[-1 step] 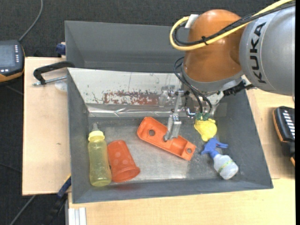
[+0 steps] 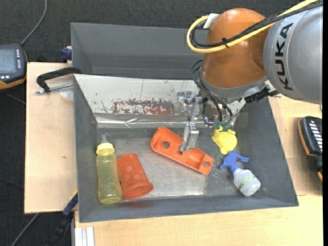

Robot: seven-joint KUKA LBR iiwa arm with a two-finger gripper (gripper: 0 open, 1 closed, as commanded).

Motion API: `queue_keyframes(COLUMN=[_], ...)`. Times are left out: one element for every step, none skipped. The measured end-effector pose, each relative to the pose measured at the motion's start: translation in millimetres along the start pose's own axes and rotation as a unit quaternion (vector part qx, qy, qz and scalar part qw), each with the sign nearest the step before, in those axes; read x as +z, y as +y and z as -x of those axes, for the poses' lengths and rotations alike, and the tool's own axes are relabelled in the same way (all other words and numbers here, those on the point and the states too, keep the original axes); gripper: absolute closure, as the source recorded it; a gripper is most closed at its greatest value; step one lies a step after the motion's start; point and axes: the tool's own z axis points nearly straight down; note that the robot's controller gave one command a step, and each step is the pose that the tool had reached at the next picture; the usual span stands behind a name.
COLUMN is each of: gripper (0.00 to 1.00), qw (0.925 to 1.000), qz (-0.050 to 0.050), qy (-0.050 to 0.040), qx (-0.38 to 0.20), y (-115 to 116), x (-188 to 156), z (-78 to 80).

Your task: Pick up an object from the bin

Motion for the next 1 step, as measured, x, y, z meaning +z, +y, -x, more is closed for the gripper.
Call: queue_keyframes(gripper=[0.00], qw=[0.9989], qz=[0.001], qy=[-0.0034], qx=[-0.047], y=[-9.2], x=[18.5], z=[-8.8])
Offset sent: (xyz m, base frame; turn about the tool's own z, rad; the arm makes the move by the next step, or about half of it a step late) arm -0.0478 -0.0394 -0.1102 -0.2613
